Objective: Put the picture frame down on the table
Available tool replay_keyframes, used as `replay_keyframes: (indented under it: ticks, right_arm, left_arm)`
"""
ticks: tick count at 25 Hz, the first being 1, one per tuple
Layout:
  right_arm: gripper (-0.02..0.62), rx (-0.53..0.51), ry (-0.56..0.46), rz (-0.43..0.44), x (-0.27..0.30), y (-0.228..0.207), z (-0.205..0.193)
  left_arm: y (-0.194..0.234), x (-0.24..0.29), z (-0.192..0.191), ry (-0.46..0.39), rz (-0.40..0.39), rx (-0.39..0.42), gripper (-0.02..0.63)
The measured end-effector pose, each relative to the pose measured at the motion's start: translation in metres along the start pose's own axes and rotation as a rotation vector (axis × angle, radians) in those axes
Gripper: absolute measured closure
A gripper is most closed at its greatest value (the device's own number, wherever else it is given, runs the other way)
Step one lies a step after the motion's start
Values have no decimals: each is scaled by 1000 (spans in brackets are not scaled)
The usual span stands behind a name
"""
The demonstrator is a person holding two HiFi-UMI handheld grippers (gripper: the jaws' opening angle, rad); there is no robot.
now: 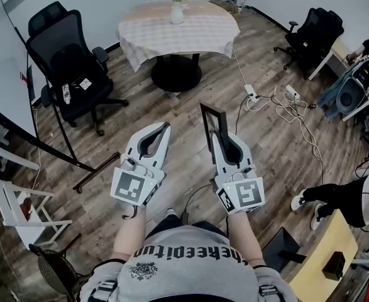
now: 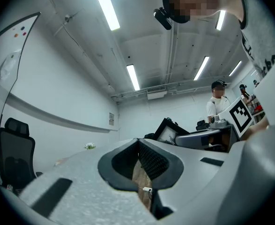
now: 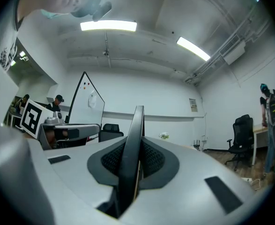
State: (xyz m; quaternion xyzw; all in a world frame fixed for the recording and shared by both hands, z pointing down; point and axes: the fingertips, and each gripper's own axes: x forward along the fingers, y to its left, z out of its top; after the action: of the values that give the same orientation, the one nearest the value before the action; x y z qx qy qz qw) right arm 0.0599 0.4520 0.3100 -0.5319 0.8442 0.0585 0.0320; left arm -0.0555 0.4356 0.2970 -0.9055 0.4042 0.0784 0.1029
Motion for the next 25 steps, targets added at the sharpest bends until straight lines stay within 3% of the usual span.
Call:
replay_keyframes:
  ticks: [13, 25]
  right_arm:
    - [549, 22, -12, -28, 26, 18, -6]
    - [549, 44, -14, -7, 89, -24, -19]
  left_arm:
    - [38, -9, -5, -9, -36, -17, 589]
    - [85, 45, -21, -37, -10, -36, 589]
